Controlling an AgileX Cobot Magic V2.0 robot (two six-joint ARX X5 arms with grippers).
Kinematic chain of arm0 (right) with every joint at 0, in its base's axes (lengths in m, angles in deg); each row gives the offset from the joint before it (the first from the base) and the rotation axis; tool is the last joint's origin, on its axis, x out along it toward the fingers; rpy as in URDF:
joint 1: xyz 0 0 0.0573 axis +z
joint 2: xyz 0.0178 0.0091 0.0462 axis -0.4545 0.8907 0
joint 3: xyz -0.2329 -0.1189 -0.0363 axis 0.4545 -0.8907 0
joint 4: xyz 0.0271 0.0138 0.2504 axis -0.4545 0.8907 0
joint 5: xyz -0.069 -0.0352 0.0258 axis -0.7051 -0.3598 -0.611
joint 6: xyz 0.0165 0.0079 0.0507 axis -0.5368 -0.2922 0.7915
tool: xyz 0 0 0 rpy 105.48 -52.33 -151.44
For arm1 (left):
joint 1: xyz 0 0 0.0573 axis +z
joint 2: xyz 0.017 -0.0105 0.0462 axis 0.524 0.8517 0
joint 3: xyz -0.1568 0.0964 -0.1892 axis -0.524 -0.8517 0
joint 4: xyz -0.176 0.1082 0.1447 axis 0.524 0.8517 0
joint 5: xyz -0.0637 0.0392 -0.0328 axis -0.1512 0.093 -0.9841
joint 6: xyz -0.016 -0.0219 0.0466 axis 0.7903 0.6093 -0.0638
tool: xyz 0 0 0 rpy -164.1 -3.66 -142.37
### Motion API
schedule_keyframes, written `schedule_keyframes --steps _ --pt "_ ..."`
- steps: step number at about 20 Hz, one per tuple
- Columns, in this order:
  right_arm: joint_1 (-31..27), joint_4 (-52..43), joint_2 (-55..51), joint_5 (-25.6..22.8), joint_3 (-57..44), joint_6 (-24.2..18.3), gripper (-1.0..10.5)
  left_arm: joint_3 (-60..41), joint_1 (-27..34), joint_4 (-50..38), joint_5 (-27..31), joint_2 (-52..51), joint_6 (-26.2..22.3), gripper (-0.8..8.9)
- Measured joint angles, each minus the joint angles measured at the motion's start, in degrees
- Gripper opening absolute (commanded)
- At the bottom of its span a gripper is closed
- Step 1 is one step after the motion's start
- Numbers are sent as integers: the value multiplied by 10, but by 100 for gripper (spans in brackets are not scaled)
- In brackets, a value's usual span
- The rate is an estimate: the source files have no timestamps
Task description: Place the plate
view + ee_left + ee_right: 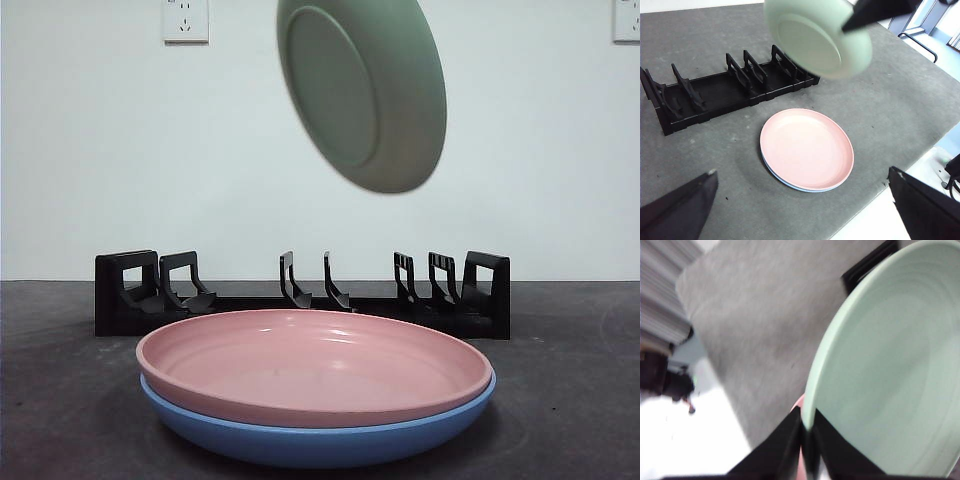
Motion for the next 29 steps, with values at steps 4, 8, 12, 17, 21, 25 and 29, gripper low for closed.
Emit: schedule_keyframes --steps 4,8,12,17,21,25,29 --pt "23 -17 -29 -11 -78 -8 10 0 0 0 0 0 -3 562" --pt "58 -38 -50 -64 -146 -4 10 0 0 -3 0 0 -3 562" --pt "124 -45 -54 -155 -176 3 9 0 0 -8 0 0 -3 562" --pt "220 -77 -51 -290 -181 19 10 0 0 -9 0 0 -3 562" --pt "295 -77 -2 -375 -191 68 10 0 0 -10 0 0 -3 562" --pt "316 -77 26 -405 -193 87 10 0 0 -10 0 0 -3 562" --pt "327 -79 56 -435 -193 101 9 0 0 -10 0 0 -3 562"
